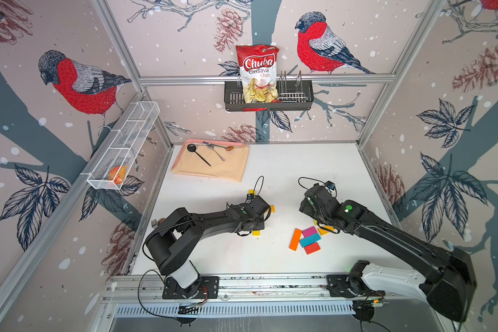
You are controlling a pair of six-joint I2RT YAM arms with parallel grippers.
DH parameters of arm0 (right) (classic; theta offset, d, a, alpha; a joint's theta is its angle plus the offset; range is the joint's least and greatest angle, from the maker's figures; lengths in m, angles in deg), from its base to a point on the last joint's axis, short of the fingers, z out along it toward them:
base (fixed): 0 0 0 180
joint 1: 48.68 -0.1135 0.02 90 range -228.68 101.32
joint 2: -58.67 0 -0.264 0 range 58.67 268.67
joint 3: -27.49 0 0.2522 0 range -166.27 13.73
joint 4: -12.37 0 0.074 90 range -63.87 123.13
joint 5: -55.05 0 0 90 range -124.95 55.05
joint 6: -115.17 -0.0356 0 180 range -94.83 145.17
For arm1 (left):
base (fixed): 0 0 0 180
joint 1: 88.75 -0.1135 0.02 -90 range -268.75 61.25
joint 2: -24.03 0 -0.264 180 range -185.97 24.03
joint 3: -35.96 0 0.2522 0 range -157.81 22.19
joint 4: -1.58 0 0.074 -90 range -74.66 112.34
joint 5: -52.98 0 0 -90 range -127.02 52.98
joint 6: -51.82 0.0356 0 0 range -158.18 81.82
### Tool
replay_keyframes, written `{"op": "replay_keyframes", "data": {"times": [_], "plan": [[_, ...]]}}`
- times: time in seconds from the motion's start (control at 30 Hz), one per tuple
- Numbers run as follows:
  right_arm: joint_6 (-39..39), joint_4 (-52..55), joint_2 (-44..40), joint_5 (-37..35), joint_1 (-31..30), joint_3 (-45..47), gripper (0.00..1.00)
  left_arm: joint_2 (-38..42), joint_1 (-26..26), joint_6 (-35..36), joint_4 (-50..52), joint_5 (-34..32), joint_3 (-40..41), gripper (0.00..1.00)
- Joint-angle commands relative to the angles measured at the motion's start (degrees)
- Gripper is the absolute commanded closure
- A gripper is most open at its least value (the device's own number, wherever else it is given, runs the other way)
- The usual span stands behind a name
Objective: Assemble the letter h with building blocks
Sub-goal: Assemble the building block at the center of the board.
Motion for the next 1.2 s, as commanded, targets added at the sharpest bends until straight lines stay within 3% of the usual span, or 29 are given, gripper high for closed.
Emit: {"op": "replay_keyframes", "data": {"times": [0.0,0.23,0.6,1.17], "plan": [[0.81,1.51,-0.47,-0.72,0.12,-0.41,0.23,0.71,-0.15,-1.0,5.88,0.76,1.01,1.0],[0.9,1.56,-0.04,-0.47,0.21,-0.93,0.23,3.78,-1.2,-1.04,7.0,-0.51,2.13,1.0],[1.07,1.78,0.13,-0.9,0.41,-0.52,0.23,0.95,-4.07,1.26,4.56,2.44,1.29,1.0],[1.33,1.48,1.16,-0.46,0.91,-0.23,0.23,0.62,-3.2,0.79,5.32,3.45,-0.23,1.0]]}}
